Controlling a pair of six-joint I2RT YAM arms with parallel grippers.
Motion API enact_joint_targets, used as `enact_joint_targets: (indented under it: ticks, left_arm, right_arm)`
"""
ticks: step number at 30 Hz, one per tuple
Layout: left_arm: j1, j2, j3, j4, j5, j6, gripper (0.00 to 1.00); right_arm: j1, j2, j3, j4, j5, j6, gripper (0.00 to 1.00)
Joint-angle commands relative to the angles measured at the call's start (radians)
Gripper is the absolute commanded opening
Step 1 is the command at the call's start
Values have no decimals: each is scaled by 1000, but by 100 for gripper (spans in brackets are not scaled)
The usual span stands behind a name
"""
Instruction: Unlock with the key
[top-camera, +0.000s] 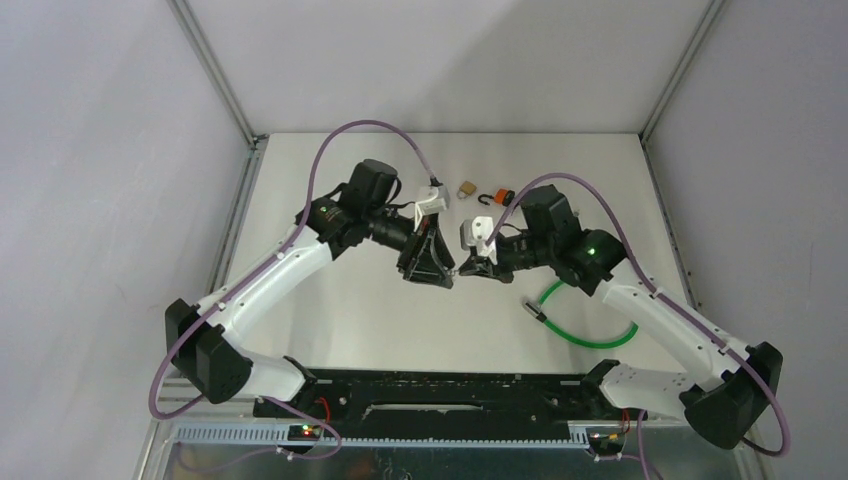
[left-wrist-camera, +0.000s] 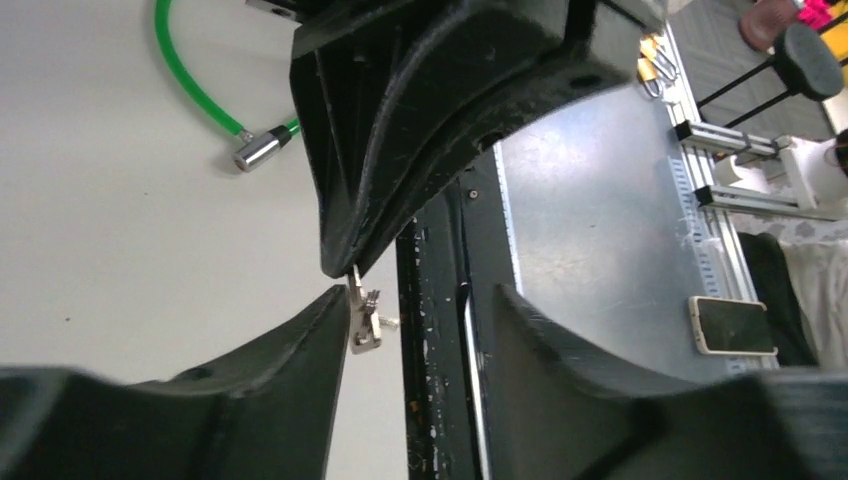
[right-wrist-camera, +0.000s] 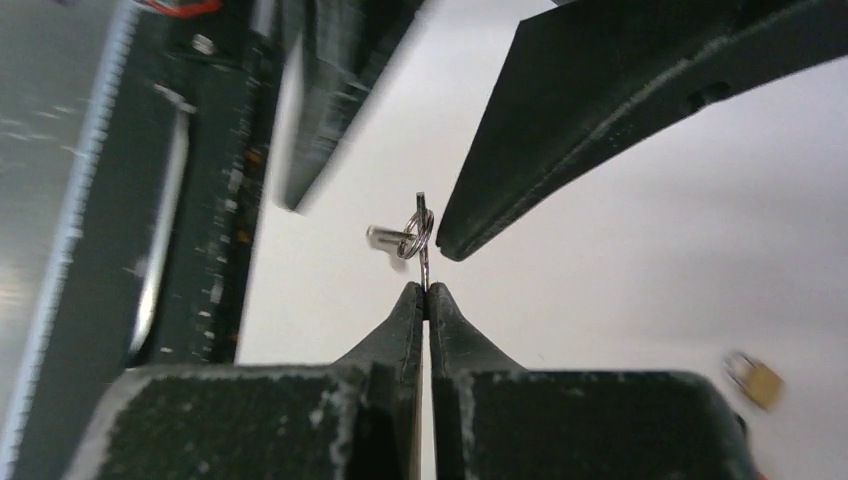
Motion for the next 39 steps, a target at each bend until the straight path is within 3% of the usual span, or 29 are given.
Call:
enact_joint_targets:
  ticks: [1,3,6,13,18,25,33,39]
  left_arm:
    - [-6,-19,76,15,-69,16,68]
    - [-5,-22,83,38,-105,10,83]
    - [1,-22,82,89,-149,-32,88]
    - [35,-33,31,324,-238,-295,87]
    - [77,-13,14,483,-208,-491,84]
    - [94,47,30,520,-201,-602,81]
    - [94,129,85,468,-237,-679,76]
    - [94,159,79,547,-195,-791,75]
  right_arm:
    - [81,-42,38,14,394,-92,0]
    - [129,-52,28,33,547,-126,0]
    - [174,-79,5,78,688,-159,0]
    - [228,-144,-57,175,887,-237,0]
    - [292,-174,-138,279,1045,-358,0]
    - [343,-201,-253,463,1199,-509,0]
    - [377,-229,-369,713,1284,-640,0]
    - [357,-274,-387,661,1185,-546,0]
